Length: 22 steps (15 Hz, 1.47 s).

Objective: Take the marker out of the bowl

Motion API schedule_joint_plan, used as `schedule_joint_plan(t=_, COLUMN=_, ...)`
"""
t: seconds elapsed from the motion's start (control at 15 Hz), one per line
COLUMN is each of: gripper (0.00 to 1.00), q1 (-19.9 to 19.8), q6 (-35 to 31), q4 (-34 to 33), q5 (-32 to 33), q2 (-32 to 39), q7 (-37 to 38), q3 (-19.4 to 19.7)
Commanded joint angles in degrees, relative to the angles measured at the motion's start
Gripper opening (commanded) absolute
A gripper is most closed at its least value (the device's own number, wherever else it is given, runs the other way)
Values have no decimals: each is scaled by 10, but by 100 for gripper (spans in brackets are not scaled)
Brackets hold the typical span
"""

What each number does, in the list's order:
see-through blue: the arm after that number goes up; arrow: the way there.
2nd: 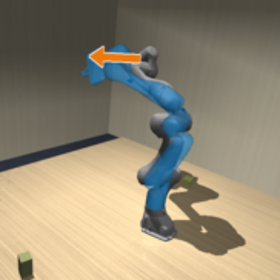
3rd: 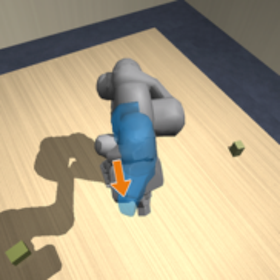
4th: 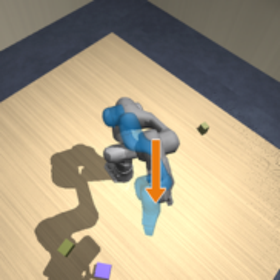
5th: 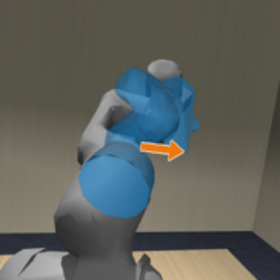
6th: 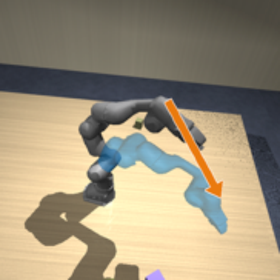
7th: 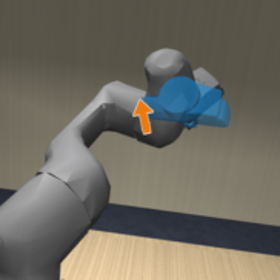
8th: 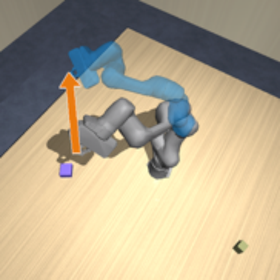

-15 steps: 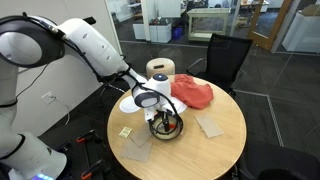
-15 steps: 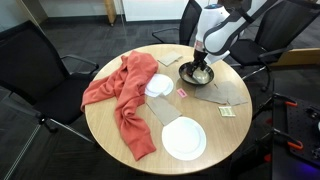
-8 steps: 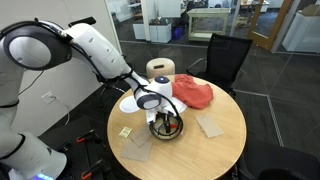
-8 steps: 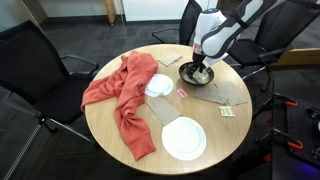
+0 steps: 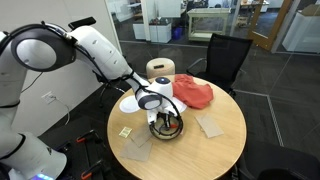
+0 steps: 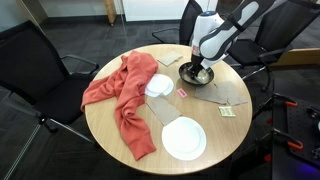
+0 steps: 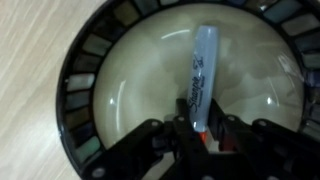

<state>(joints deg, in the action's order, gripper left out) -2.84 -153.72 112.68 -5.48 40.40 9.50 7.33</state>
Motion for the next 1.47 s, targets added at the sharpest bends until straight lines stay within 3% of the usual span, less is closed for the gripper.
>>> schedule_joint_plan(t=0.0, gripper=0, q1=19, q6=0, q4=-9, q5=12, q2=3, q7=29, q3=15)
schedule_joint_plan(t=0.13, gripper=5, q1=20, q6=-2, q4=3, q5=8, q2=-15, q7=36, q3=15)
schedule_joint_plan(t=0.67, gripper=5, q1=38, q6=33, q4=48, q5=23, q2=-128, q7=73, q3=51)
schedule_joint_plan(t=1.0, gripper=5, q1=23, q6=61, q4=58, q5=37, q2=-179, q7=88, q3=74)
schedule_joint_plan(t=1.4, gripper=5, q1=-14, q6=100, q4=48, q5=58, q2=-179, q7=84, q3=97)
